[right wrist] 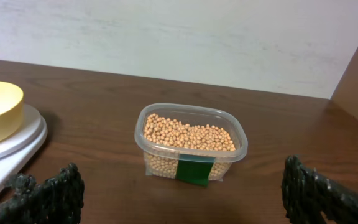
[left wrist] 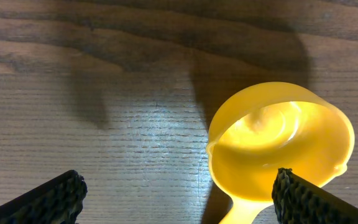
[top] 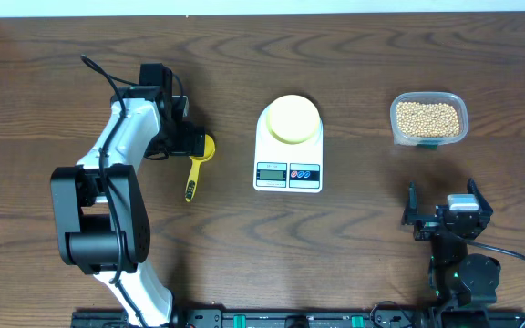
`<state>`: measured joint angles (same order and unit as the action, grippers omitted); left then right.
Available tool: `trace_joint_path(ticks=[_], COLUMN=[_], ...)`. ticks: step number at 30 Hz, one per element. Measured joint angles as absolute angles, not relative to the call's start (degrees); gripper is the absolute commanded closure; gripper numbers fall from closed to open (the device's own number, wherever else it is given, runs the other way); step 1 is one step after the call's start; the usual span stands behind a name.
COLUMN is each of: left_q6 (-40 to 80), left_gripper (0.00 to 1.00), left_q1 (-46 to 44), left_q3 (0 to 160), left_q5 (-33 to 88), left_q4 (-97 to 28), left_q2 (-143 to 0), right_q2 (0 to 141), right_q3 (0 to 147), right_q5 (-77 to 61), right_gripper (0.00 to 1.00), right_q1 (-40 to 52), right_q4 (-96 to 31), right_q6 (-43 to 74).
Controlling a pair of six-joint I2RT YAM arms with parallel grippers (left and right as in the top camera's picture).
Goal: Scoop item into bowl and weigh 50g on scale
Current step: 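Lower the left gripper and close it on the yellow scoop handle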
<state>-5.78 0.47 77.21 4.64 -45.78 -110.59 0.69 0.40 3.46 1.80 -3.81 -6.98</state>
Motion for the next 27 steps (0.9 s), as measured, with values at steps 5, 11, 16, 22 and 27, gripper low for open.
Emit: trace_joint_path(ticks=[5,11,16,22,27], left_q6=[-5.78,-5.8,-5.8,-5.8,-5.8], left_gripper=[0.02,0.02,0.02,0.02,0.03], left_q1=[0.47,0.47,0.47,0.47,0.47], left_q3=[77.21,77.21,77.21,77.21,77.21], left_q5=[4.64,4.67,4.64,4.64,4.64], left_q4=[-45.76,-45.1,-44.95,-44.95,-44.77], left_q2=[-110.59,-110.59,-110.59,-110.59,-110.59], right_q2=[0.69,0.69,0.69,0.69,0.69], right_q3=[0.4,0.4,0.4,0.4,0.4], right_q5=[3.46,3.46,3.46,3.46,3.46], right_gripper=[0.01,0.01,0.01,0.01,0.01], right_q1=[1.8,1.8,1.8,1.8,1.8], right_q4=[-3.84,-3.81,-3.81,-3.81,-3.81], right_q6=[-6.98,-6.98,-6.98,-6.98,-6.98])
